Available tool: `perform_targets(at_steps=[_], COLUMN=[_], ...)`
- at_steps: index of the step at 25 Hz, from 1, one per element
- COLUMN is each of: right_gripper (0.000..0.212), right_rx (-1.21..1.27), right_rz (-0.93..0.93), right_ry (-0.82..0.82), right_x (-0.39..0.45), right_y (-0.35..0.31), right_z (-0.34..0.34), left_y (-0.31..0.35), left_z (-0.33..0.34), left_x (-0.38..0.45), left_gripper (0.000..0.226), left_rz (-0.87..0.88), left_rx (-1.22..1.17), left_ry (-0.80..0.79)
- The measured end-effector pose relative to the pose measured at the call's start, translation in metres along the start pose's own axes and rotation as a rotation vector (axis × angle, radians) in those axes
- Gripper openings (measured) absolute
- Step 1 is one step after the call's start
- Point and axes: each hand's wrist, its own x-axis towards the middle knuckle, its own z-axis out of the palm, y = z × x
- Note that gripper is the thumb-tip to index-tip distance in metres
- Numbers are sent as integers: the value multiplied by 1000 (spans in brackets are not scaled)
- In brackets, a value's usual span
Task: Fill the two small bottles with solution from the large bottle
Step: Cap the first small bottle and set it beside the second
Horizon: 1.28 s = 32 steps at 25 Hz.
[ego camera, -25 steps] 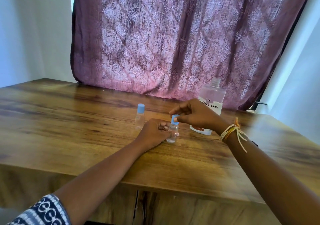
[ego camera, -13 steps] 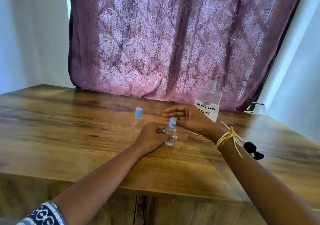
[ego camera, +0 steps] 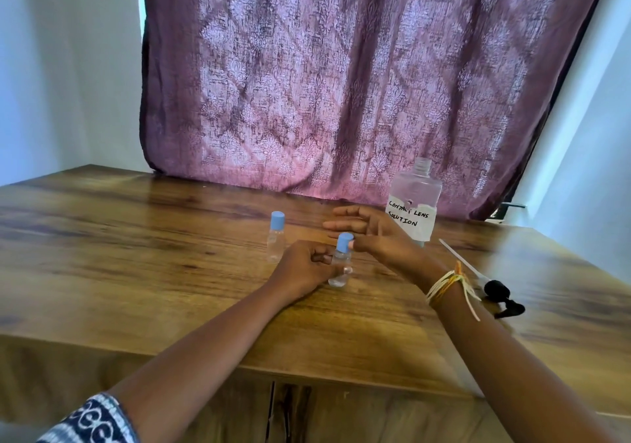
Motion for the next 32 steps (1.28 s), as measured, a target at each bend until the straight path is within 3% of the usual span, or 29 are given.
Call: perform_targets(at_steps=[3,6,8,11,14,23,25,28,32], right_gripper=[45,38,44,59,50,34,43,76,59], right_rx=[-163,-242,-270,-148,-77,-76,-87,-105,-106], right_rz=[-26,-31,-24,-6,-14,-64,-76,-37,34], right_ry=[12,133,175,58,-6,278,264,134,172], right_x=[-1,0,1,0,-2,2,1,-6,-17], right_y=[-1,0,2,4,4,21,23,29,44], right_z=[-7,-7,-6,-8,-7,5,6,6,15], left_y=[3,4,4,4,4,7,8,9,10], left_z=[0,1,0,0,0,2,1,-1,-1], left_x=[-1,-2,-2,-2,-2,-3,-3,-5,-10], left_gripper=[26,24,24,24,24,24,24,25,40], left_rz=[-14,-15,-19,-22,-26,-12,-18,-24,9], left_rx=[-11,-5,10,27,19,98,86,99,257], left_ry=[6,23,26,27,24,65,62,51,-37])
